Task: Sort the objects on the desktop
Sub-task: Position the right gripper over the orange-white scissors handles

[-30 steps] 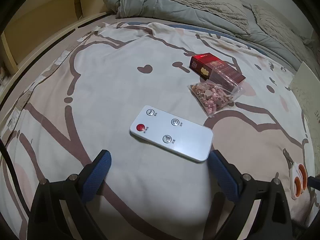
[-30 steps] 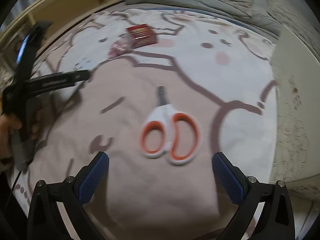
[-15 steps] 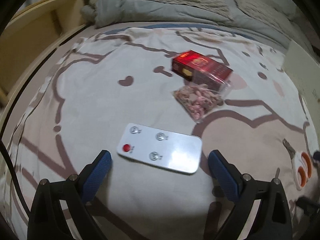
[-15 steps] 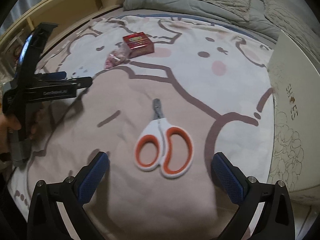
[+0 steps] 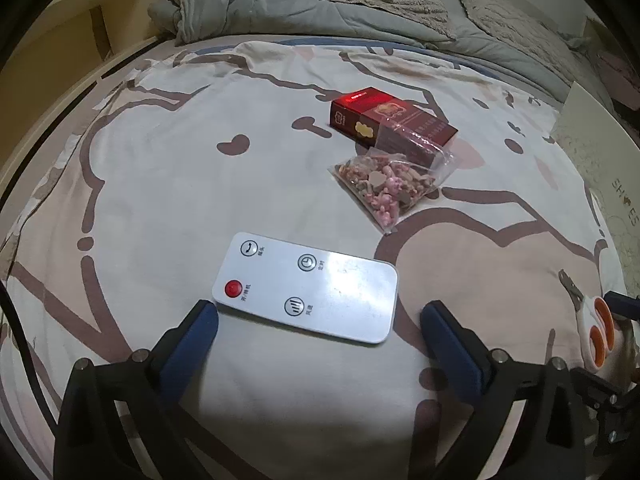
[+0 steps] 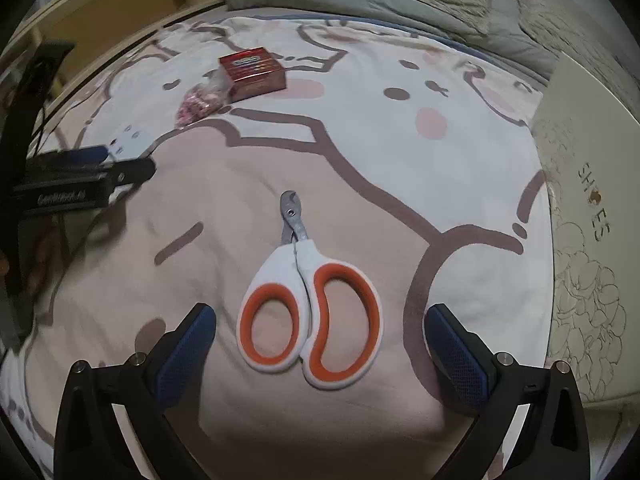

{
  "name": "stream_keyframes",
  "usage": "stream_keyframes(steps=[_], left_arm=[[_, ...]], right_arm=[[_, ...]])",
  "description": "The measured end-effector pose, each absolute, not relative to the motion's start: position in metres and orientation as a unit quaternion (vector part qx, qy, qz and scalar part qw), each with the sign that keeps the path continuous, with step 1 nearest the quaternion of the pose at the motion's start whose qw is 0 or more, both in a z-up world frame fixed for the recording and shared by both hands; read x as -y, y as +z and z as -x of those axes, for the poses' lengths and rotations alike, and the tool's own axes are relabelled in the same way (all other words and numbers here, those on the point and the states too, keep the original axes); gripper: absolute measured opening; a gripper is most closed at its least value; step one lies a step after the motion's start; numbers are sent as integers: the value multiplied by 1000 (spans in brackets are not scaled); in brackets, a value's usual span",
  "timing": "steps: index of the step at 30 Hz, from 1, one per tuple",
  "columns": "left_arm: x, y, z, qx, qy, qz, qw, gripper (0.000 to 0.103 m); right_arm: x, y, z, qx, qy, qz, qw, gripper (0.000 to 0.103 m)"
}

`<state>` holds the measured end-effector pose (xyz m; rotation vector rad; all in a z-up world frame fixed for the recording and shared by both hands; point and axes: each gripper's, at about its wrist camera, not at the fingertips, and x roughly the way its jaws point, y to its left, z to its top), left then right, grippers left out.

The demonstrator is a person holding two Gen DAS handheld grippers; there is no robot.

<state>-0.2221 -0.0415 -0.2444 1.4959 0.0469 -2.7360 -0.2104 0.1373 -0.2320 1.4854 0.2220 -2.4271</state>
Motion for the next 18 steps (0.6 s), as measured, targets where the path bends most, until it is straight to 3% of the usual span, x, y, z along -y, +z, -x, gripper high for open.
stream_keyframes(steps=[14, 18], left_arm=[[43, -244, 223, -17, -876, -482, 10, 103], [42, -244, 222, -14, -877, -480, 10, 103]], right_arm=[[-135, -230, 212, -77, -831, -532, 142, 102], [-133, -225, 210, -76, -832, -530, 147, 88]])
